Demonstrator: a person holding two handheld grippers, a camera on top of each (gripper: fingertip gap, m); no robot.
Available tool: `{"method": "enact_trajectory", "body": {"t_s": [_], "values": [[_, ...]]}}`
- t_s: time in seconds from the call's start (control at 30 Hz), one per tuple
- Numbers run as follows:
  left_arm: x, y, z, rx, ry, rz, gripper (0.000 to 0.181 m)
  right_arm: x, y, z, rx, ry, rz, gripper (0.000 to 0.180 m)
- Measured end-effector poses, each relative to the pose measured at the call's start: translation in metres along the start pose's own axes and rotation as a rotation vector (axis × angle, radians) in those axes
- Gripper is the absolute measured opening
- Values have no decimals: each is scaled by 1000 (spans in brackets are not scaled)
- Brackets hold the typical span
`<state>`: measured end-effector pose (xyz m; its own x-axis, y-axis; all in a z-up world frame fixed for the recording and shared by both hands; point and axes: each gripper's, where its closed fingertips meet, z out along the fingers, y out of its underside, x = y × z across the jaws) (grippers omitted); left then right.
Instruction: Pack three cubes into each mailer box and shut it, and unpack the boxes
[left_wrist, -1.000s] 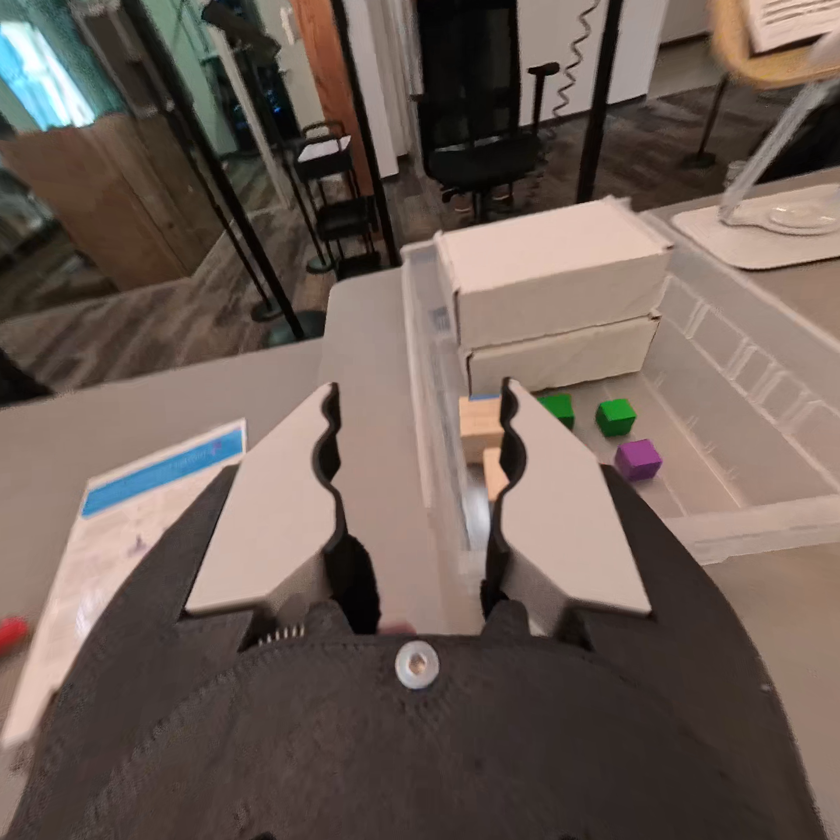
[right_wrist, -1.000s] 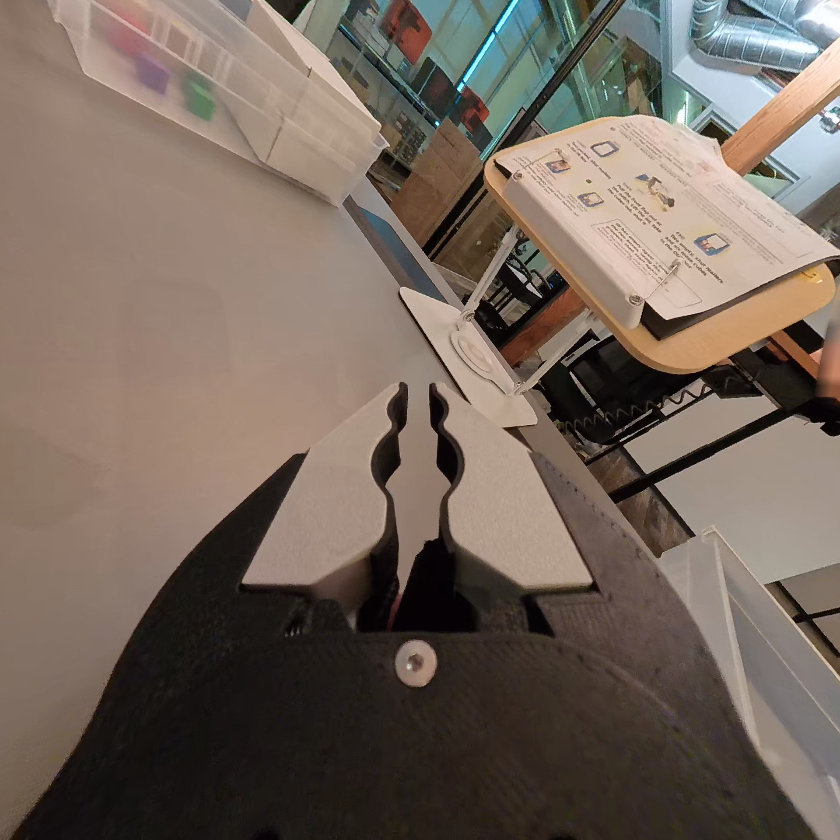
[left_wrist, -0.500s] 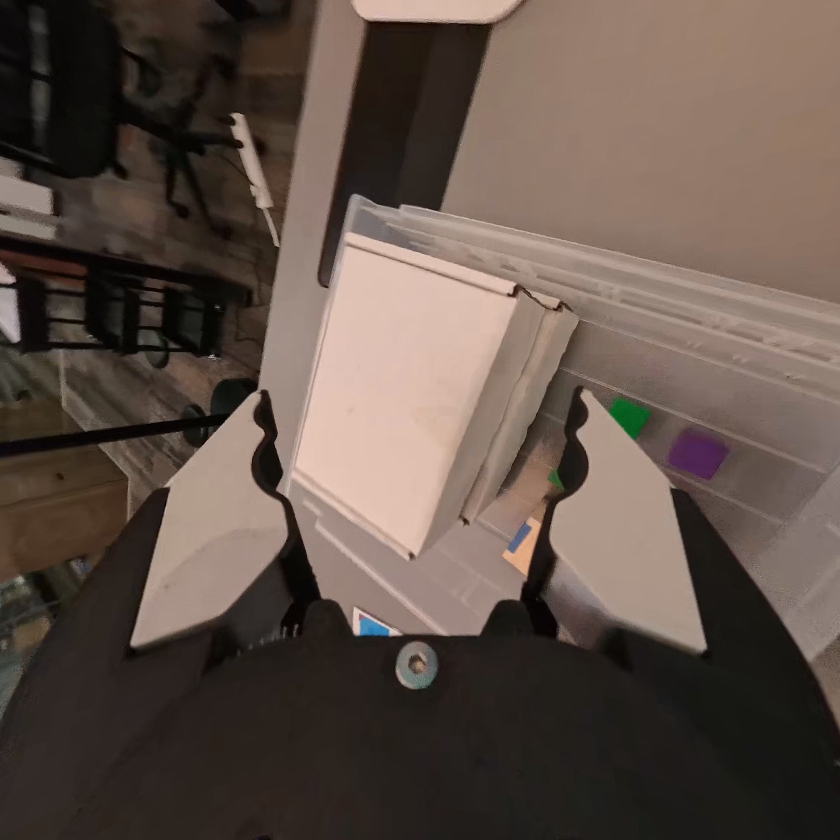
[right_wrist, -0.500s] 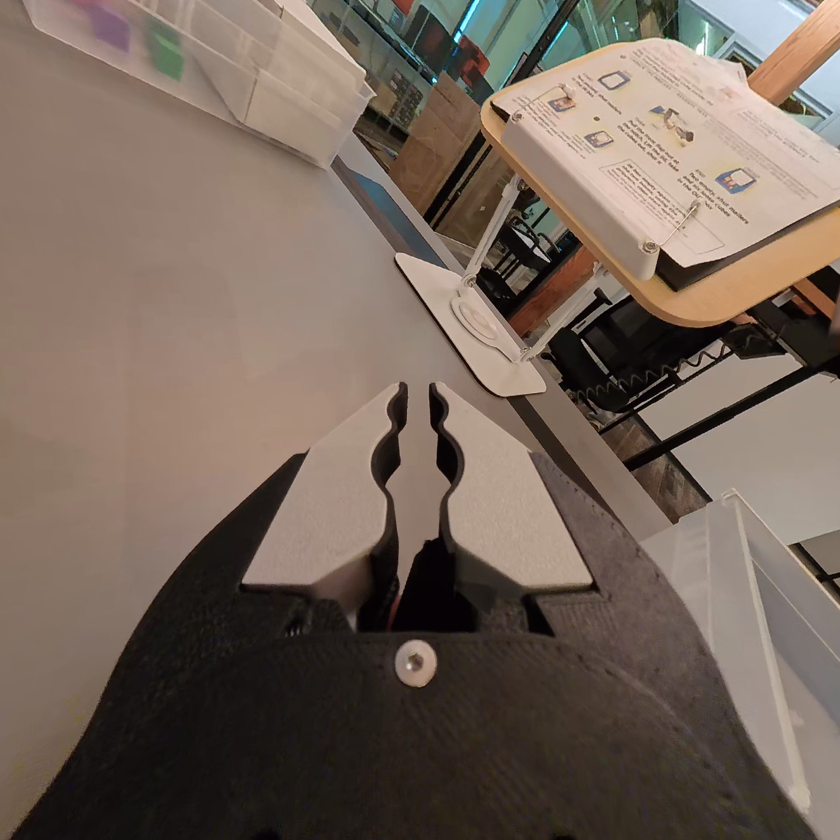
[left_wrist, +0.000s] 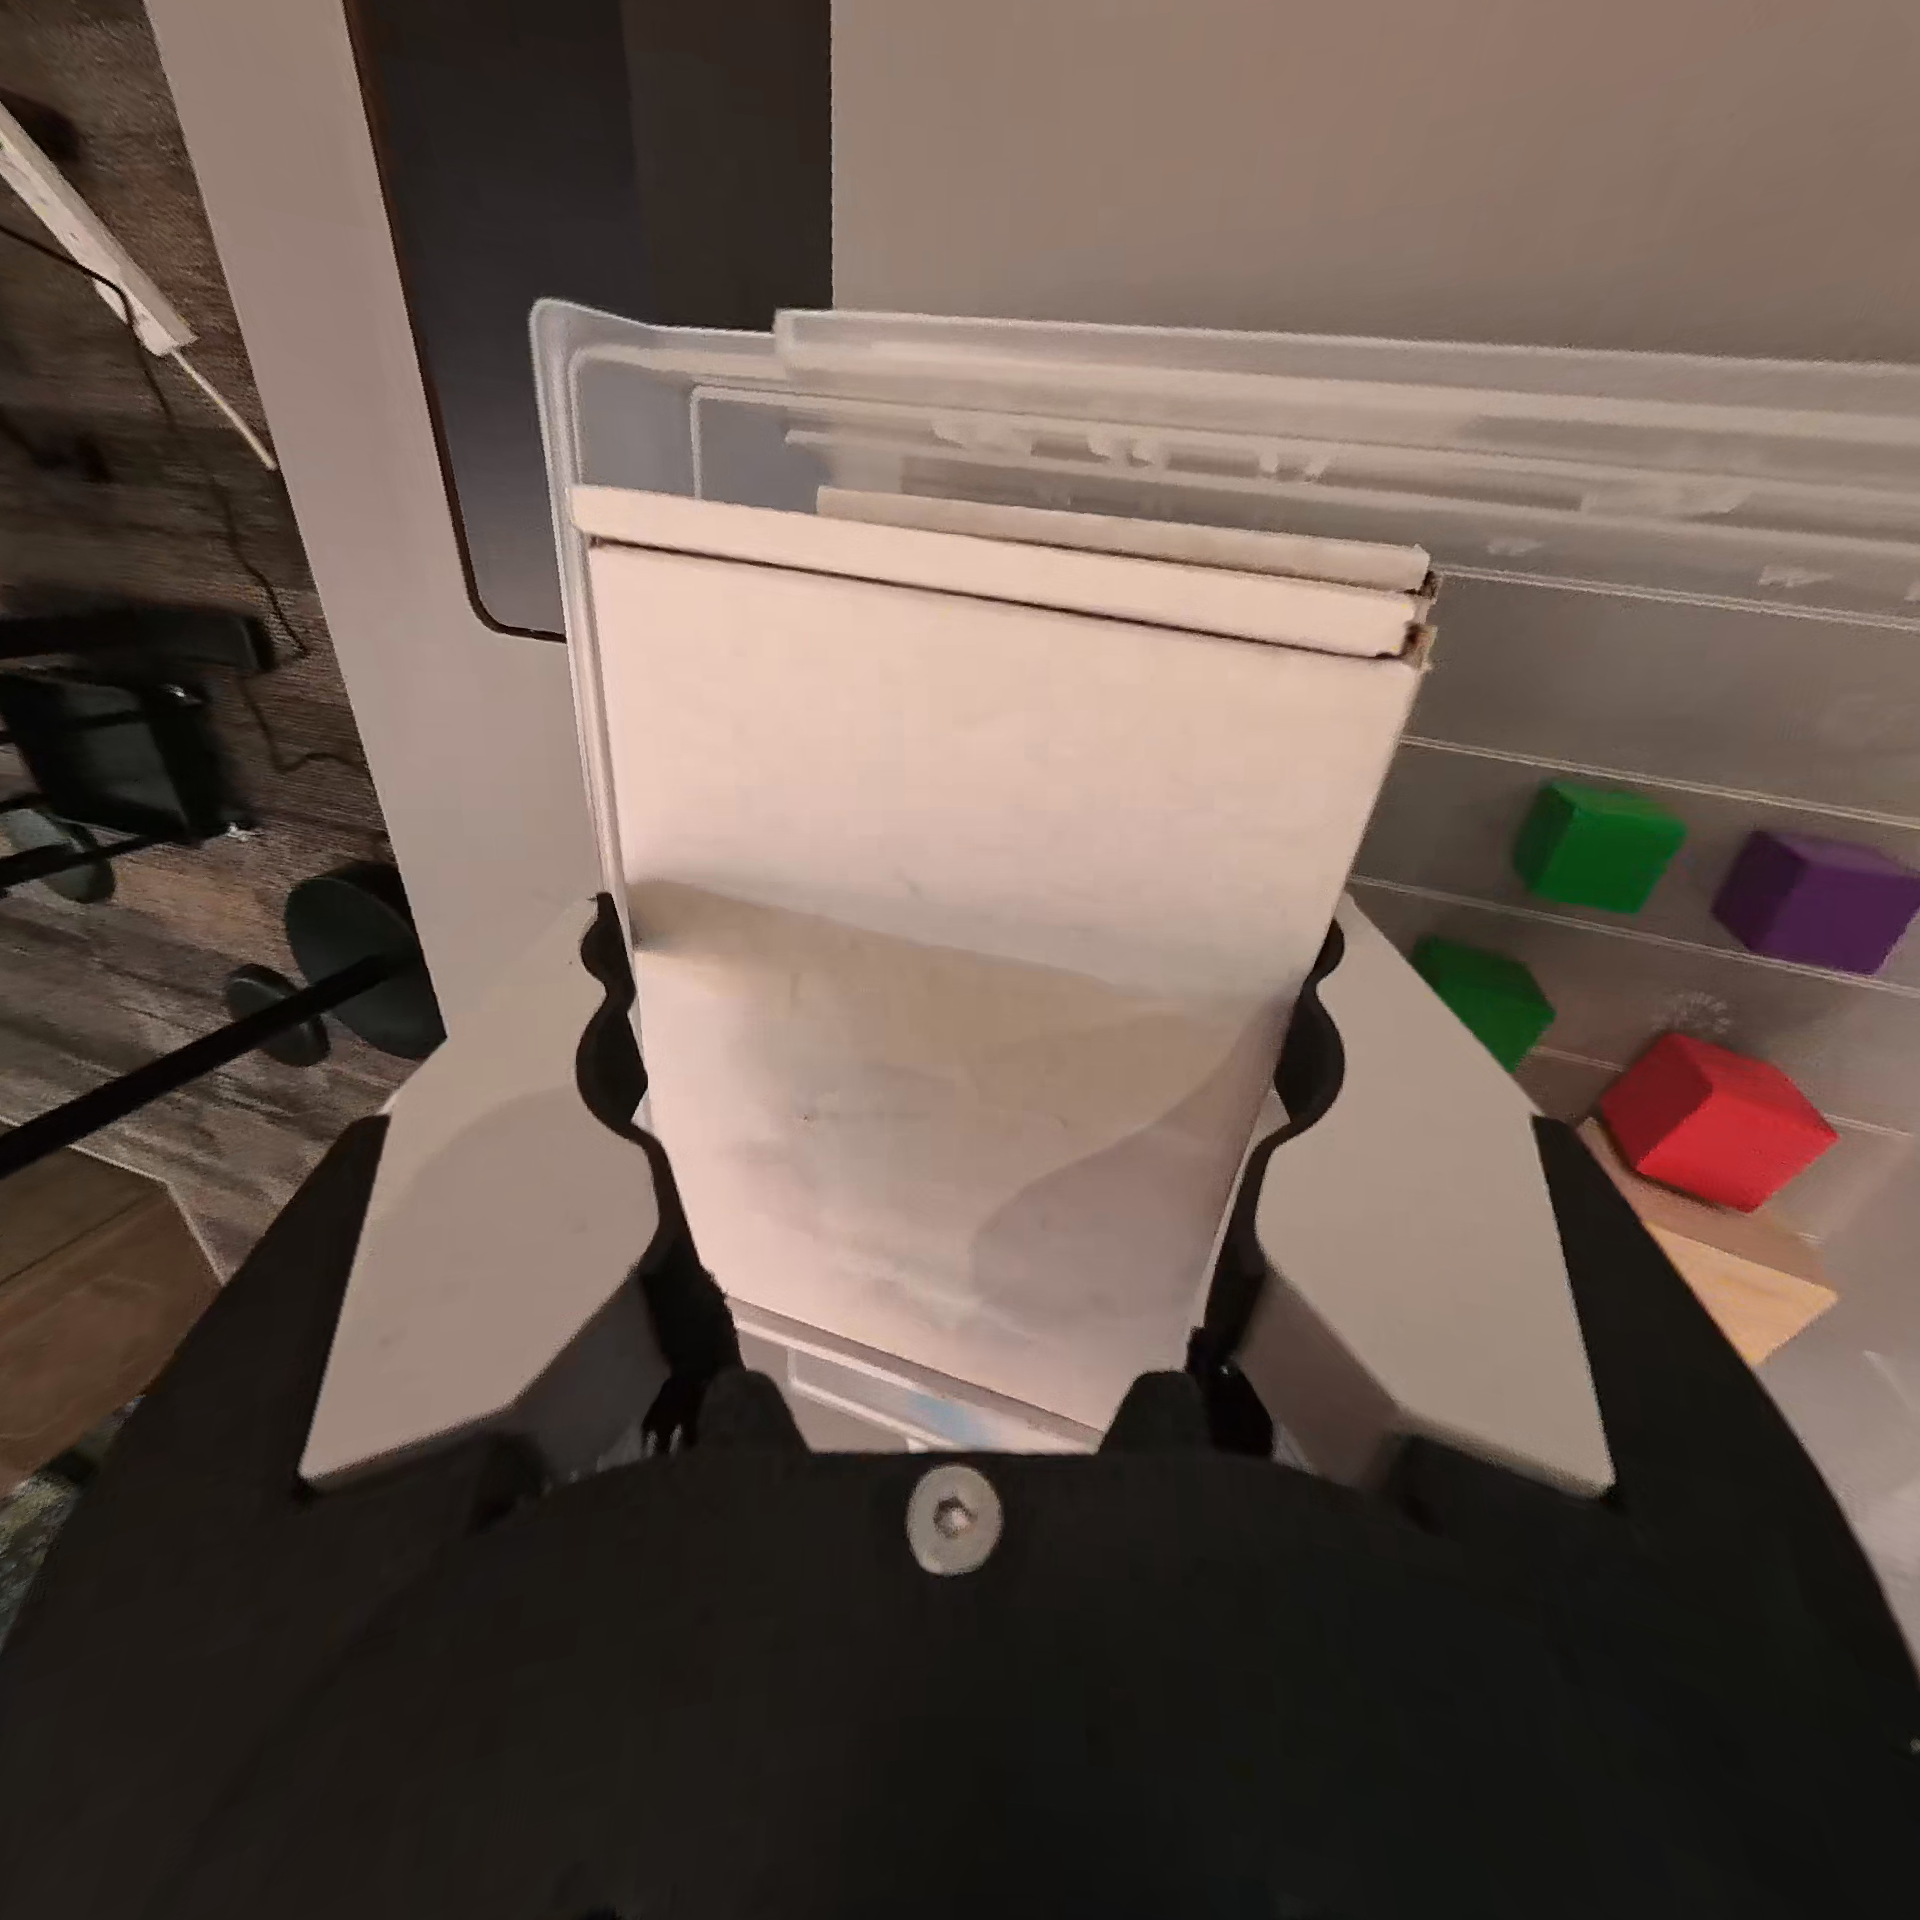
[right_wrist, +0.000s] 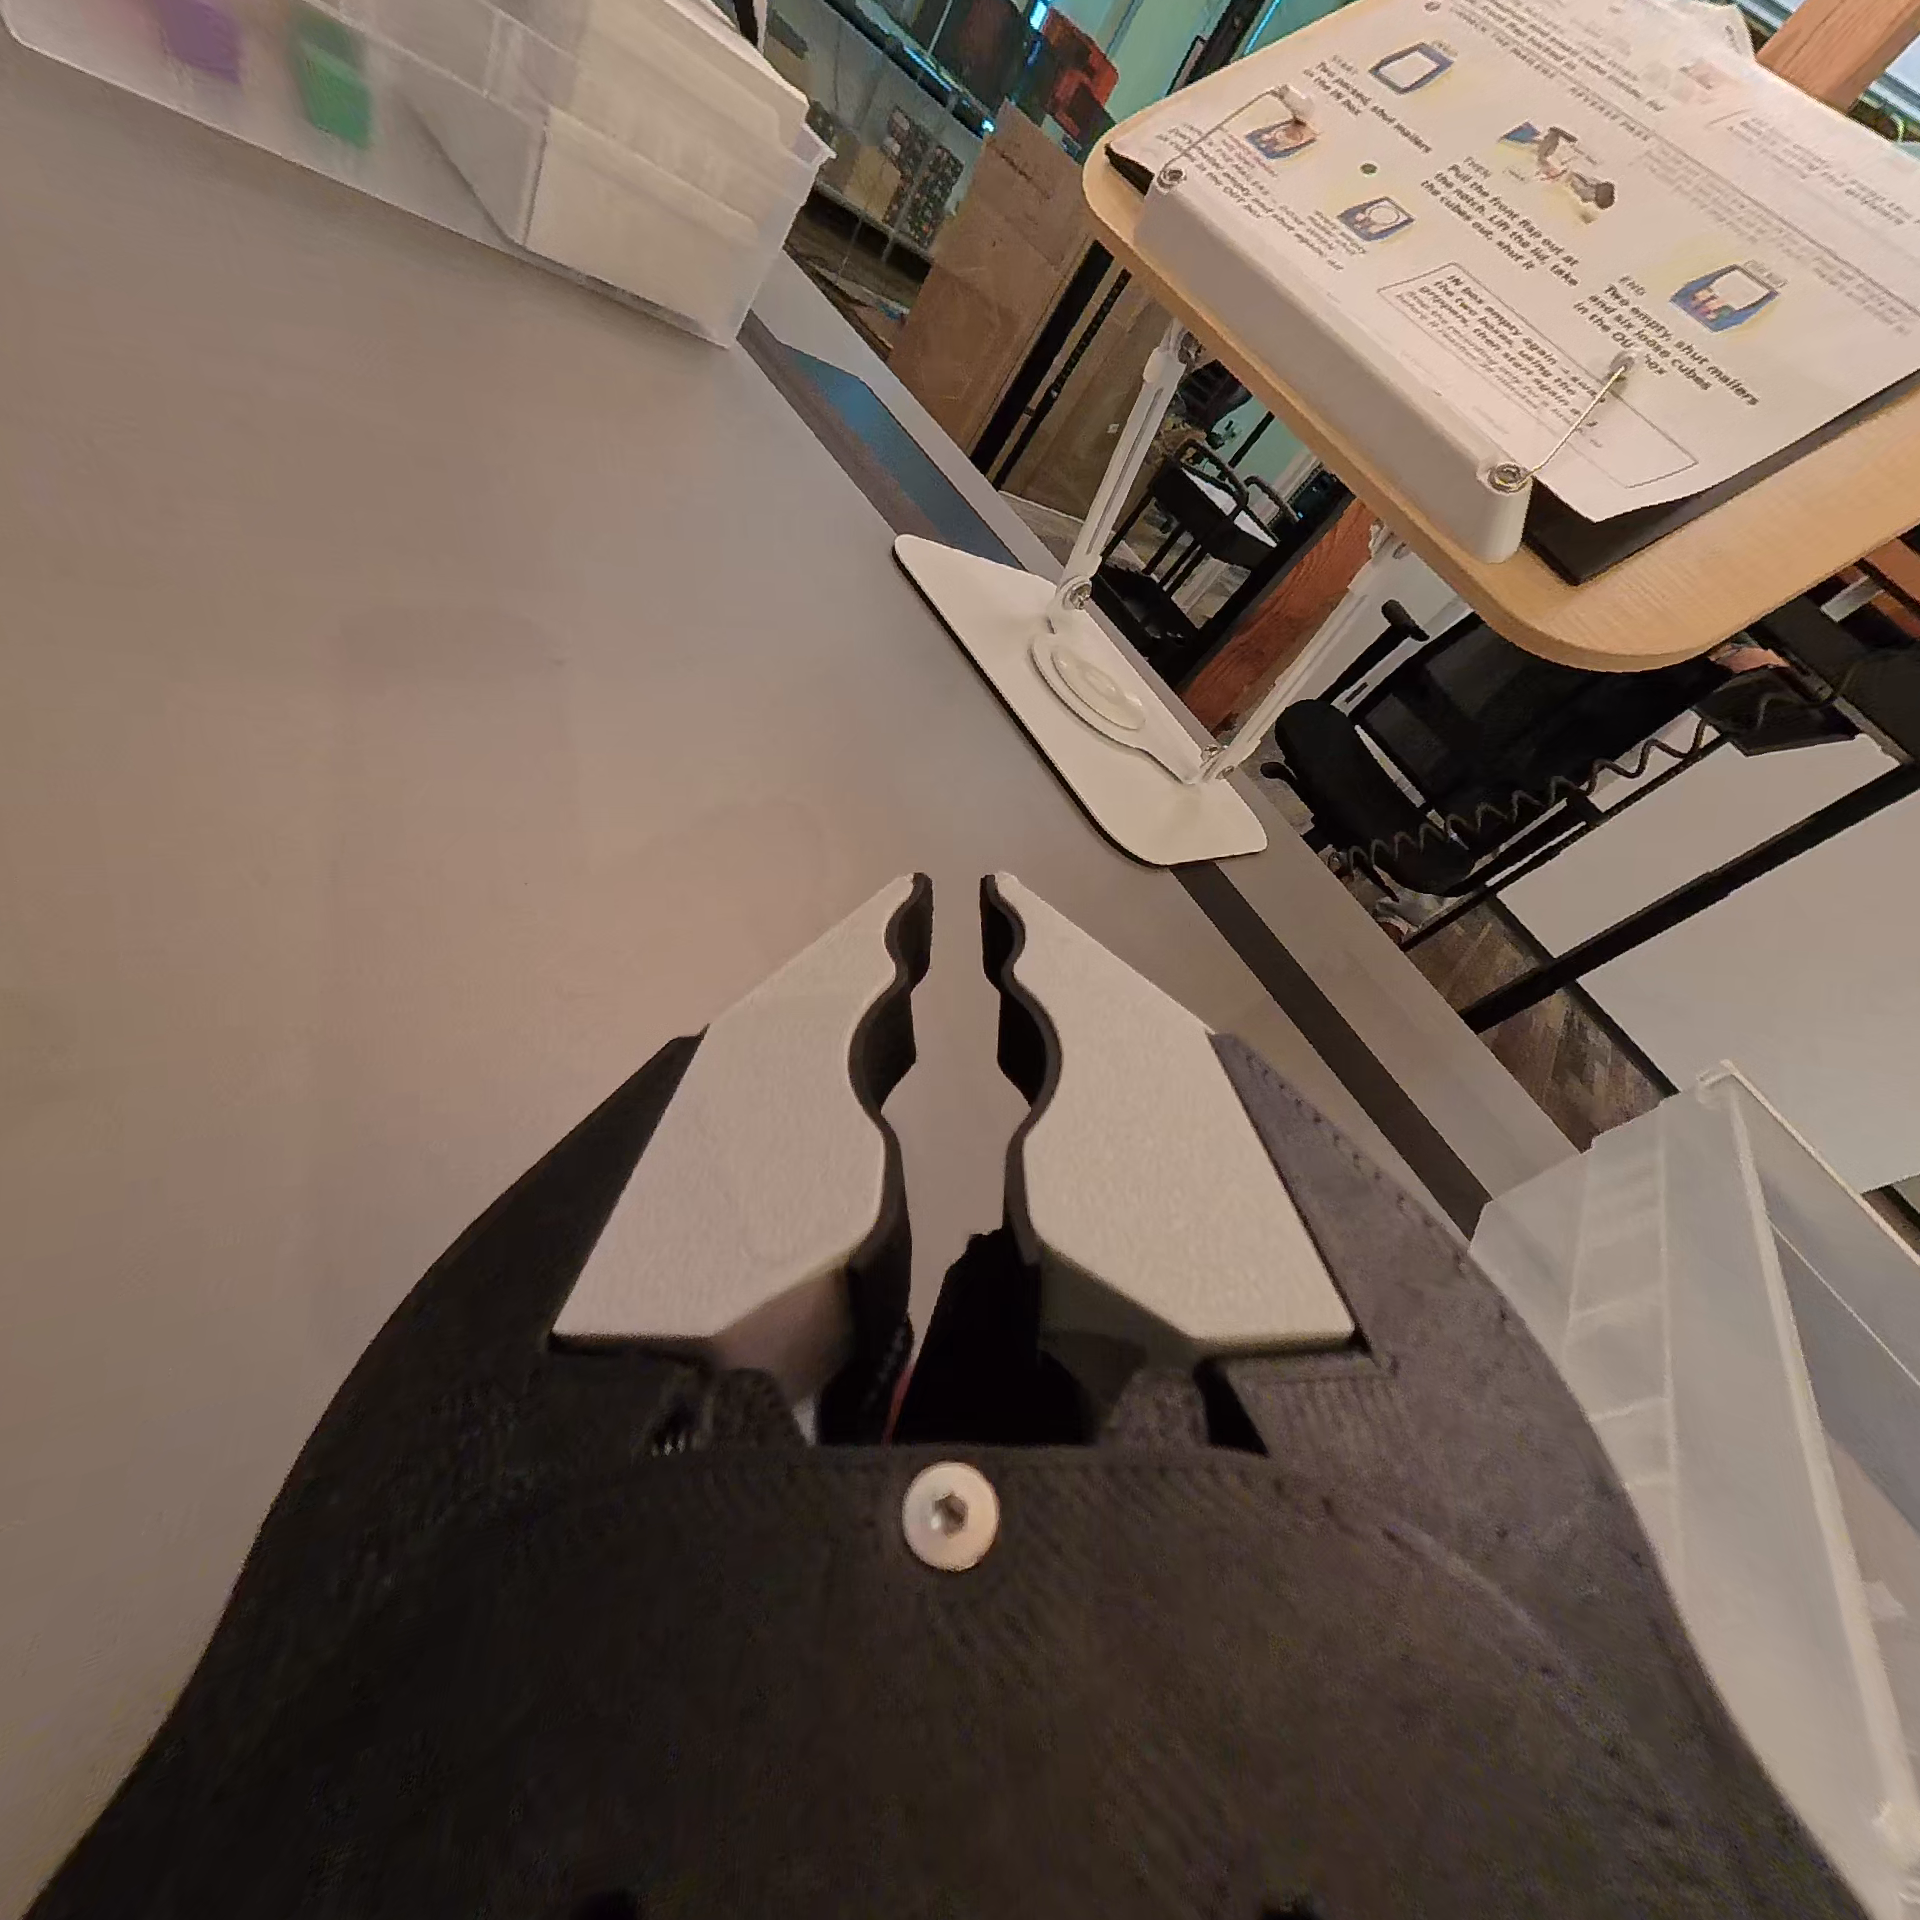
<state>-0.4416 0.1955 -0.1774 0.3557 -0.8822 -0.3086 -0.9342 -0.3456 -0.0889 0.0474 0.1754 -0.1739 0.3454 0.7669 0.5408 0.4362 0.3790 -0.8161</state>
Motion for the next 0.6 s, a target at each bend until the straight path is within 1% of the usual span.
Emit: {"method": "enact_trajectory", "body": {"t_s": [0.2,0.27,0.33,0.43,0.6], "values": [[15,1,-7,-19,21,-5,122,-1,0,-1,3,-7,-1,7],[15,0,-11,-17,3,-1,122,-2,0,0,1,-10,-6,7],[19,0,-8,-6,27,-23,122,-3,0,0,-3,-13,-14,7],[18,5,7,-63,6,10,137,-3,1,0,-5,-14,-17,7],[15,5,14,-91,10,43,139,-4,1,0,-7,-17,-20,6]]}}
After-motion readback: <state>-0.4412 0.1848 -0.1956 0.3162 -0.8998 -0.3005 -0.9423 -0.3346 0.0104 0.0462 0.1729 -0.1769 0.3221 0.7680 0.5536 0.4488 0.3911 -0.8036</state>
